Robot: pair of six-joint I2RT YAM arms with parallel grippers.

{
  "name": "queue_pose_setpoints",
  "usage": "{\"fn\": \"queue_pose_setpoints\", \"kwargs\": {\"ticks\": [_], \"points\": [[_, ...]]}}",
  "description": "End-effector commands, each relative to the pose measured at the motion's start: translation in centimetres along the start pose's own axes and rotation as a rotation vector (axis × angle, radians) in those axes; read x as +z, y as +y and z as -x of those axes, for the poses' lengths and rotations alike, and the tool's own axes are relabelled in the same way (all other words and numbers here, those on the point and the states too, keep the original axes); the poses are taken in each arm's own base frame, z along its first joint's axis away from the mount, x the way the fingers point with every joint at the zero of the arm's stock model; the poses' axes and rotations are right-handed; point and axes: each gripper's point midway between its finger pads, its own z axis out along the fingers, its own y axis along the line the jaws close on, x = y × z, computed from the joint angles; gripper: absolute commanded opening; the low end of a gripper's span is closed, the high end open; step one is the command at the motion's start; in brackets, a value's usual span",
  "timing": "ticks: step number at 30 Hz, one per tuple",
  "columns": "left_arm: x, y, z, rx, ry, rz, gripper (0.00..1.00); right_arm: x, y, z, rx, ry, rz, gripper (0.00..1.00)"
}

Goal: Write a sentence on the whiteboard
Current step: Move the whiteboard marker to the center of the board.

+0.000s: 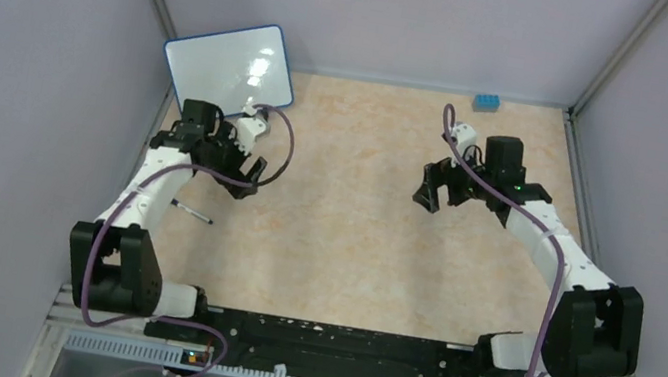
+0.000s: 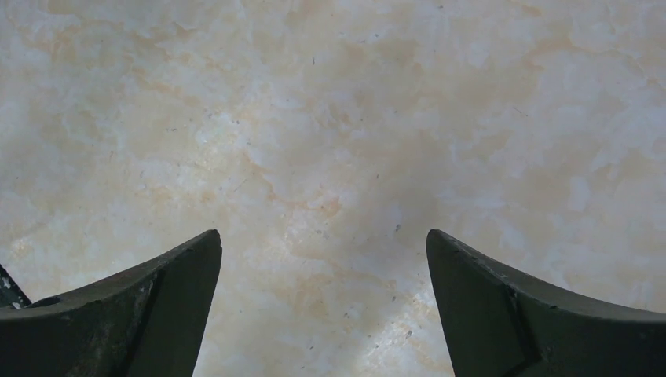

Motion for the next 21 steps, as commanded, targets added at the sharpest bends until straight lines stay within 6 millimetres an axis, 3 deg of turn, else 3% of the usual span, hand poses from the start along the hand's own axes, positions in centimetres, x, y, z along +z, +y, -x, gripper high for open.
{"fn": "queue_pose_setpoints", "kwargs": {"ticks": [1, 6, 11, 17, 21], "points": [[-2.6, 2.3, -0.5, 0.244, 0.084, 0.022, 0.99, -1.3, -0.2, 1.4, -0.006, -0.044, -0.047, 0.99], [-4.8, 5.7, -4.6, 0.438, 0.285, 0.03, 0.99, -2.4, 1.3, 0.9, -0.062, -0.027, 0.01, 0.99], [-5.4, 9.4, -8.3, 0.591, 0.445, 0.05, 0.99, -2.5, 2.4, 0.1, -0.048, 0.043, 0.088, 0.99], [-4.7, 9.7, -9.9, 0.731, 0.455, -0.008, 0.98, -3.4, 3.2, 0.8, -0.061, 0.009, 0.106, 0.99], [-3.5, 9.3, -12.0, 0.781, 0.48, -0.073, 0.94, -3.5, 3.2, 0.5, -0.07, 0.03, 0.108, 0.99]]}}
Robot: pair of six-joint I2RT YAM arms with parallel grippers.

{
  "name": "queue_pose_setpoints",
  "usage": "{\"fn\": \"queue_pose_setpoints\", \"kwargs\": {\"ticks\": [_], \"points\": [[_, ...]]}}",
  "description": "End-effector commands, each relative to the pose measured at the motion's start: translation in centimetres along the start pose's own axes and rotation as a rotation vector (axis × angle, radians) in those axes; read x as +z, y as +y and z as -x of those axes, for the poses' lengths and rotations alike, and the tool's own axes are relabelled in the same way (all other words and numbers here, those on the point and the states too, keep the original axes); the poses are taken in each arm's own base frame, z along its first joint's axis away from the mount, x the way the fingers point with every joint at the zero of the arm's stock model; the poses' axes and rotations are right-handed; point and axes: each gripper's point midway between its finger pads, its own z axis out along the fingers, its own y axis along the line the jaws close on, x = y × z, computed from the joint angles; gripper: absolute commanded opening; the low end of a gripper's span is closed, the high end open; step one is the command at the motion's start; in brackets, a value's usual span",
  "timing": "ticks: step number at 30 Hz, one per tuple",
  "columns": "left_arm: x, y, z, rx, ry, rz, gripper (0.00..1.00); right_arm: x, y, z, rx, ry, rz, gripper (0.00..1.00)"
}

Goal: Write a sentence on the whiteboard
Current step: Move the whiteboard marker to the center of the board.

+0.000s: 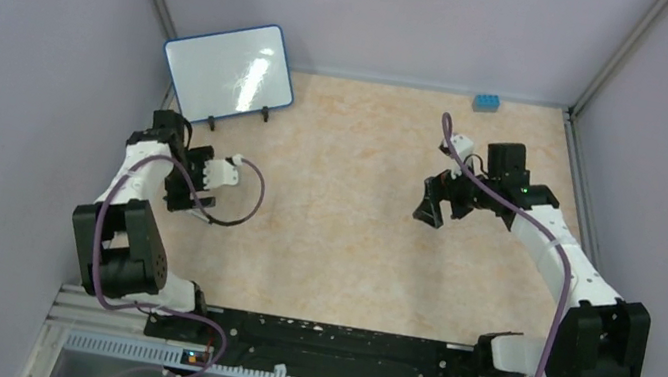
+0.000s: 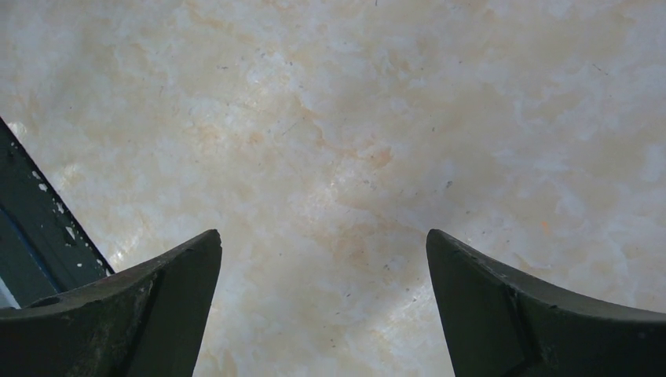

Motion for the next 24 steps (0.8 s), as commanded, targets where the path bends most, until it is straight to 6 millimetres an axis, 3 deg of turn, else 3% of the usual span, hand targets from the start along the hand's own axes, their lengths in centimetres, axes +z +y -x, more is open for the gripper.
{"fn": "queue_pose_setpoints", "kwargs": {"ticks": [1, 9, 15, 24], "points": [[2.1, -1.1, -1.0, 0.144, 0.011, -0.054, 0.93, -1.4, 0.5, 2.3, -0.066, -0.044, 0.011, 0.99], [4.8, -2.1, -0.8, 0.146, -0.041, -0.111, 0.88, -1.3, 0.1, 1.9, -0.056, -0.021, -0.009, 0.98], [6.3, -3.8, -1.0, 0.136, -0.049, -0.17, 0.78, -1.2, -0.1, 1.6, -0.058, -0.013, -0.018, 0.98], [6.7, -6.5, 0.8, 0.128, -0.112, -0.233, 0.42, -1.3, -0.3, 1.5, -0.066, -0.012, -0.026, 0.98]]}}
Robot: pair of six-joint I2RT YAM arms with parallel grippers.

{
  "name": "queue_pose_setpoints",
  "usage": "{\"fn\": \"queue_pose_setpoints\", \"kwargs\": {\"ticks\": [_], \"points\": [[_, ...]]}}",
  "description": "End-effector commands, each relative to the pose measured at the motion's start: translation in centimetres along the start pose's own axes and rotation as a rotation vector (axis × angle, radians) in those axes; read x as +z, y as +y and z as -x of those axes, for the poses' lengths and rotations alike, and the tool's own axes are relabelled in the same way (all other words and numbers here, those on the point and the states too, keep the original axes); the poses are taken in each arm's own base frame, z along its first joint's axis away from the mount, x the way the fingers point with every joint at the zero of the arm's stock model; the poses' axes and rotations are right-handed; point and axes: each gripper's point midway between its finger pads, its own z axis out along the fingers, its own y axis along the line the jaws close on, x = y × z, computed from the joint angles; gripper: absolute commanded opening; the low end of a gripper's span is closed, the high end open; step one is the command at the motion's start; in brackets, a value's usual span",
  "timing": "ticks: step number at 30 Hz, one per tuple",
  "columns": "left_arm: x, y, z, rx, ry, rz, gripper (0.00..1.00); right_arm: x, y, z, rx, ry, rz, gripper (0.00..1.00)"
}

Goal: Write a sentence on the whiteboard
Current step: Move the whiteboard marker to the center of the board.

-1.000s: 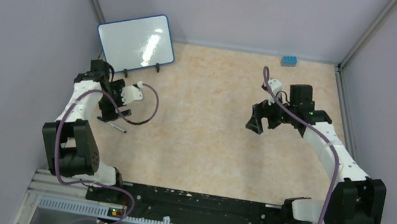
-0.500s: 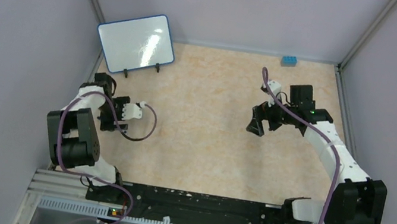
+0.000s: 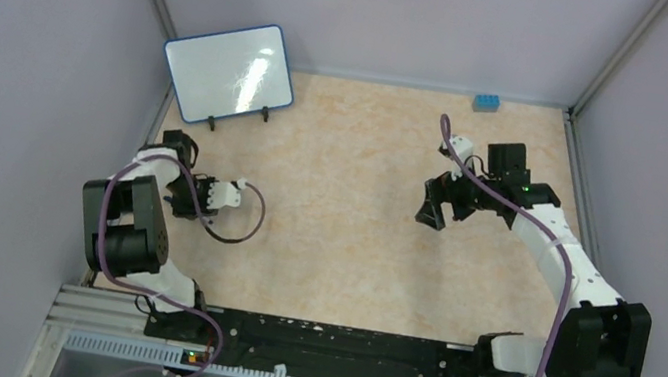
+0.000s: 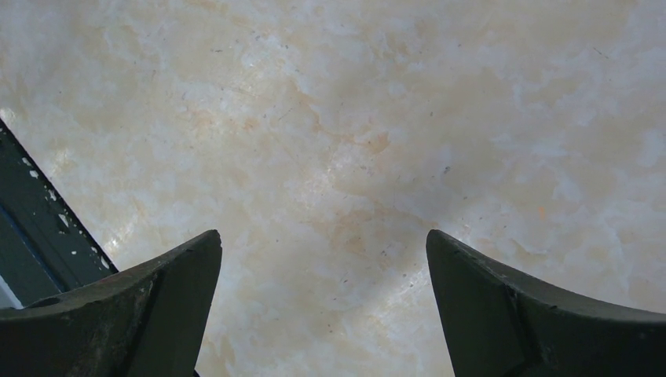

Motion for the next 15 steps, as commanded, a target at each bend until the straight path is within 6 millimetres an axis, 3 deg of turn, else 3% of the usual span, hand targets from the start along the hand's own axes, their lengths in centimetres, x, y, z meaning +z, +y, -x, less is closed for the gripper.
{"fn": "queue_pose_setpoints", "kwargs": {"ticks": [1, 5, 10, 13, 15], "points": [[1.3, -2.4, 2.7, 0.019, -0.092, -0.059, 0.39, -0.9, -0.4, 2.0, -0.053, -0.053, -0.022, 0.98], [1.9, -4.3, 5.7, 0.005, -0.1, -0.132, 0.24, -1.1, -0.5, 2.1, -0.033, -0.074, -0.001, 0.98], [2.1, -5.6, 11.0, 0.003, -0.15, -0.19, 0.09, -2.1, -1.2, 2.1, 0.026, -0.107, 0.021, 0.98], [1.7, -5.5, 14.6, -0.042, -0.191, -0.207, 0.0, -2.9, -1.8, 2.4, 0.048, -0.133, 0.016, 0.98], [1.3, -4.9, 17.4, -0.075, -0.215, -0.211, 0.0, -3.4, -2.2, 2.5, 0.058, -0.15, -0.002, 0.98]]}}
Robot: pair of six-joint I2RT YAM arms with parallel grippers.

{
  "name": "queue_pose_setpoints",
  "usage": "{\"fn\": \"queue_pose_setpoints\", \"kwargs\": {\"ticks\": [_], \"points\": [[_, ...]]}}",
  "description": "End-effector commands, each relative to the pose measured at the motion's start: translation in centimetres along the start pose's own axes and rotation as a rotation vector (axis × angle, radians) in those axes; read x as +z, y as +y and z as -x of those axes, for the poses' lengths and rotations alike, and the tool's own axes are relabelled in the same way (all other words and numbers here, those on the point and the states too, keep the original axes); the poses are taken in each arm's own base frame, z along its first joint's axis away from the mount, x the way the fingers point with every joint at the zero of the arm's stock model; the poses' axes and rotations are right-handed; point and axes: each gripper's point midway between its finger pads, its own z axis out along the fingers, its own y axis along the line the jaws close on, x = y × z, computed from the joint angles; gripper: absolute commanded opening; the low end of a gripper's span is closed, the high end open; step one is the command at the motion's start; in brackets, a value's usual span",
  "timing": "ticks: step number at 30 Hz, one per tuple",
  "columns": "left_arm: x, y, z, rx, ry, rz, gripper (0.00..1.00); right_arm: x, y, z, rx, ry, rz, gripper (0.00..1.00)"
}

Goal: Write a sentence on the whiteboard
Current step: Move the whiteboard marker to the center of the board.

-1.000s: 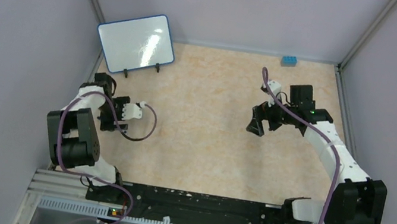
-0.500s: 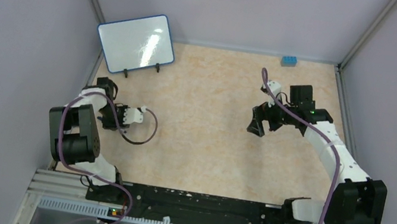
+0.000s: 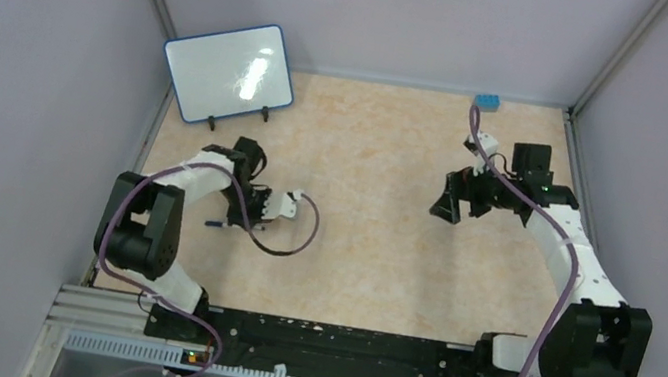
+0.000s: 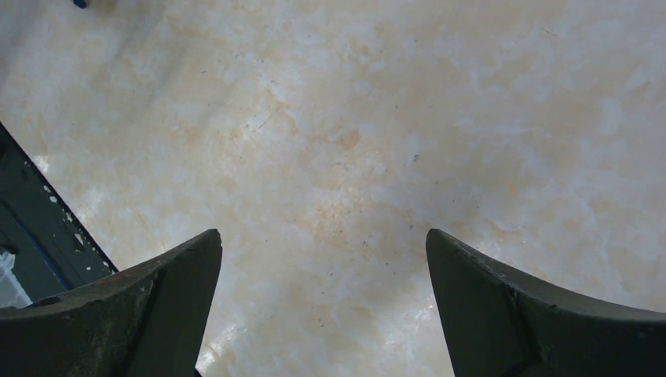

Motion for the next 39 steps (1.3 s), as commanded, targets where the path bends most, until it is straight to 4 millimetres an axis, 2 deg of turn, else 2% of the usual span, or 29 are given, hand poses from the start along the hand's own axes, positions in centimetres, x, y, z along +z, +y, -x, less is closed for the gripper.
{"fn": "queue_pose_setpoints", "kwargs": {"ticks": [1, 5, 6, 13, 18, 23, 26, 27, 32, 35, 39], "points": [[0.4, -0.6, 6.8, -0.161, -0.117, -0.079, 0.0, -1.9, 0.1, 2.7, -0.027, -0.102, 0.001, 0.98], [1.7, -1.1, 12.4, -0.177, -0.074, -0.105, 0.0, -2.9, -0.7, 3.4, 0.005, -0.139, -0.027, 0.98], [2.6, -2.0, 14.3, -0.165, -0.062, -0.13, 0.0, -3.2, -0.7, 3.6, 0.016, -0.153, -0.026, 0.98], [5.8, -3.3, 26.0, -0.098, -0.096, -0.177, 0.0, -7.9, -5.4, 4.0, 0.204, -0.275, -0.084, 0.98], [7.2, -4.2, 34.2, -0.002, -0.153, -0.19, 0.0, -9.4, -7.0, 3.5, 0.249, -0.307, -0.136, 0.97], [8.1, -5.3, 39.5, 0.033, -0.199, -0.233, 0.0, -9.9, -7.3, 3.7, 0.264, -0.341, -0.159, 0.97], [8.4, -5.6, 40.4, 0.012, -0.215, -0.259, 0.0, -10.0, -7.2, 4.1, 0.262, -0.358, -0.154, 0.97], [8.4, -5.8, 40.4, 0.009, -0.216, -0.269, 0.03, -10.0, -7.1, 4.1, 0.264, -0.361, -0.148, 0.97], [7.2, -6.4, 39.6, -0.002, -0.218, -0.278, 0.41, -9.5, -7.0, 3.7, 0.279, -0.352, -0.128, 0.97], [5.2, -5.9, 39.2, -0.031, -0.246, -0.269, 0.56, -9.4, -6.9, 3.6, 0.283, -0.352, -0.115, 0.97], [0.9, -4.6, 38.1, -0.087, -0.311, -0.317, 0.63, -9.3, -6.4, 3.5, 0.281, -0.354, -0.09, 0.97]]}}
